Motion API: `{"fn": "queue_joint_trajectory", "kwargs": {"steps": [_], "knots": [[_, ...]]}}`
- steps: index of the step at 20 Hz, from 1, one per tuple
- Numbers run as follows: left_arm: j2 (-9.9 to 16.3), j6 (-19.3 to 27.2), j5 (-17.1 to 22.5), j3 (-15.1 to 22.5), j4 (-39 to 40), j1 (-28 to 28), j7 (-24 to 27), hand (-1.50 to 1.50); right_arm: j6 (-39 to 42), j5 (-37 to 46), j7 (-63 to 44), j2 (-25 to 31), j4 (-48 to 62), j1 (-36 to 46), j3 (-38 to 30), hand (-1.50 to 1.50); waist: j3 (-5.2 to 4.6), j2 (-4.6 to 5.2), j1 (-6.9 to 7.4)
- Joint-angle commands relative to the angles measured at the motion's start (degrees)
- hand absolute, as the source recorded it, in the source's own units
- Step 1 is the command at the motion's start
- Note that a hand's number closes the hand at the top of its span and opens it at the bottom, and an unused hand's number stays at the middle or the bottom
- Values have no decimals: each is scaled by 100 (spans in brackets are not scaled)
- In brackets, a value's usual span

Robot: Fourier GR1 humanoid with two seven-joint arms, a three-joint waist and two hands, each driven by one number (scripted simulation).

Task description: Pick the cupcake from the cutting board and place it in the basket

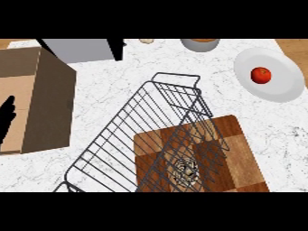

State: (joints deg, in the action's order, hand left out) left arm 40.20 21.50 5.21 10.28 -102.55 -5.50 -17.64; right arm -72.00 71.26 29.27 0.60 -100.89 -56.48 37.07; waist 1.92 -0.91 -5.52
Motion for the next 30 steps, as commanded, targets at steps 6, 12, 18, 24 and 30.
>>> {"fn": "queue_joint_trajectory", "kwargs": {"steps": [6, 12, 18, 24, 30], "knots": [[-469, -61, -168, 535, 645, -210, -241, 0, -900, 402, -387, -59, 312, 180, -75, -150, -205, 151, 202], [-489, -140, -192, 362, 922, -120, -142, 0, -1036, 606, -646, -59, 487, 476, -2, -150, -210, 174, 189], [-469, -290, -183, 236, 1001, -102, -27, 0, -1012, 867, -877, -59, 552, 498, -177, -150, -218, 184, 205], [-547, -328, -266, 345, 781, -128, -275, 0, -941, 996, -1187, -59, 687, 743, -211, -150, -206, 174, 237], [-714, -253, -405, 333, 874, -112, -169, 0, -716, 1077, -1593, -57, 877, 999, -395, -150, -214, 195, 216]]}}
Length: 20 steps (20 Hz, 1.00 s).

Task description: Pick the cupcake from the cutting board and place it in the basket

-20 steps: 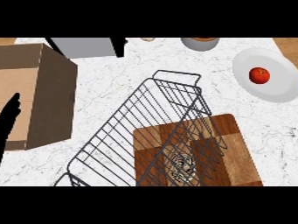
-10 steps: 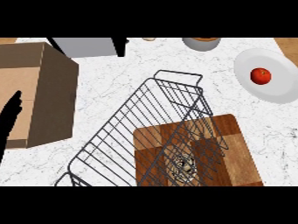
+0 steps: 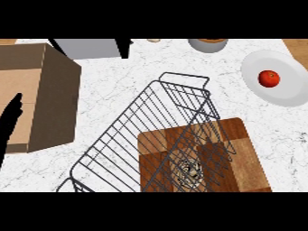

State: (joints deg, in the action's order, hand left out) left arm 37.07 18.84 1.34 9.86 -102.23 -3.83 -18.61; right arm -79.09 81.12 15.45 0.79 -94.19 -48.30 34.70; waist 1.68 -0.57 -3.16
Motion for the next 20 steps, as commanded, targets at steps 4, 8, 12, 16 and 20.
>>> {"fn": "queue_joint_trajectory", "kwargs": {"steps": [4, 8, 12, 16, 20], "knots": [[-318, -153, 85, 220, 863, -235, -120, 0, 224, 121, -513, -74, 190, 543, -280, -150, -192, 171, 30], [-332, -172, -8, 187, 924, -88, -204, 0, 478, 197, -824, -72, 203, 836, -474, -150, -186, 174, 47], [-420, -237, 4, 169, 979, -74, -93, 0, 766, 375, -1115, -71, 95, 1005, -434, -150, -194, 175, 61], [-502, -247, -88, 243, 926, -201, -62, 0, 718, 432, -1485, -69, 416, 1408, -647, -150, -184, 147, 118], [-544, -288, -126, 208, 998, -183, -10, 0, 983, 629, -1742, -65, 439, 1707, -816, -150, -188, 152, 113]]}}
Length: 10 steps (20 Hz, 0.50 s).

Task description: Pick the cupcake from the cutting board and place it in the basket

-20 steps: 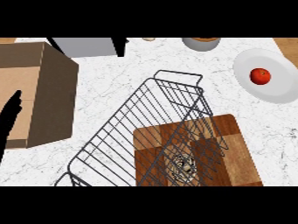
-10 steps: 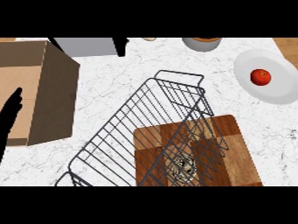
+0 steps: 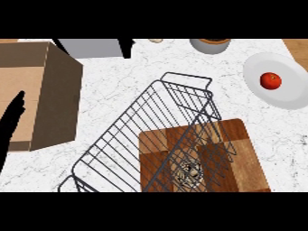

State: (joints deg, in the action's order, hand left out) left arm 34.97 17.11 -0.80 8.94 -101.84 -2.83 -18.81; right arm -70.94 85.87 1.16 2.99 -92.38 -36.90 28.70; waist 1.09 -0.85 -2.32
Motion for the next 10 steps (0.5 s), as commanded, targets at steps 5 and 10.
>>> {"fn": "queue_joint_trajectory", "kwargs": {"steps": [5, 10], "knots": [[-226, -309, 246, 97, 904, -198, -141, 0, 539, 337, -862, -281, 197, 909, -180, -150, -126, 185, 31], [-362, -239, 11, 185, 955, -158, -60, 0, 825, 532, -1257, -276, 441, 1297, -365, -150, -119, 163, 77]]}}
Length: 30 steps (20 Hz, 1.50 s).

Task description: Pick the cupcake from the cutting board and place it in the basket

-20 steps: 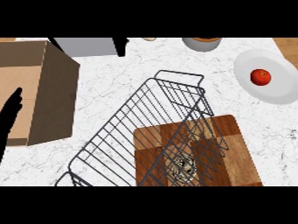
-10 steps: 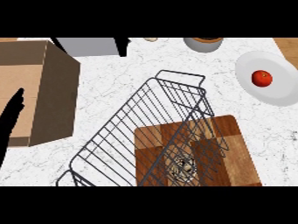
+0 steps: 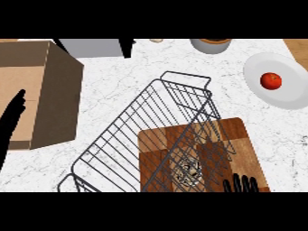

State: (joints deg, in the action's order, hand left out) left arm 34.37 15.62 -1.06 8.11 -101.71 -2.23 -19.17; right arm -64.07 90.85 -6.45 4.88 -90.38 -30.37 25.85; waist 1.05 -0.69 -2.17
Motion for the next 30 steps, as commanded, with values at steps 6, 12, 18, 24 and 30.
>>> {"fn": "queue_joint_trajectory", "kwargs": {"steps": [6, 12, 18, 24, 30], "knots": [[-417, -109, -72, 349, 934, -301, -71, 0, 343, 297, -835, -458, 556, 1026, -38, -150, -109, 153, 74], [-449, -146, -191, 308, 1003, -202, -92, 0, 1027, 257, -1130, -454, 717, 1314, 201, 150, -108, 170, 84], [-557, -291, -112, 307, 967, -82, -153, 0, 1276, -26, -1301, -470, 1451, 2266, 457, 150, -101, 163, 240], [-482, -433, -201, 262, 830, -105, -175, 0, 1299, 499, -1944, -483, 2061, 2790, 783, 150, -101, 117, 257], [-554, -473, -111, 72, 1103, -265, -3, 0, 762, 1399, -2498, -486, 2028, 2905, 586, 150, -112, 101, 127]]}}
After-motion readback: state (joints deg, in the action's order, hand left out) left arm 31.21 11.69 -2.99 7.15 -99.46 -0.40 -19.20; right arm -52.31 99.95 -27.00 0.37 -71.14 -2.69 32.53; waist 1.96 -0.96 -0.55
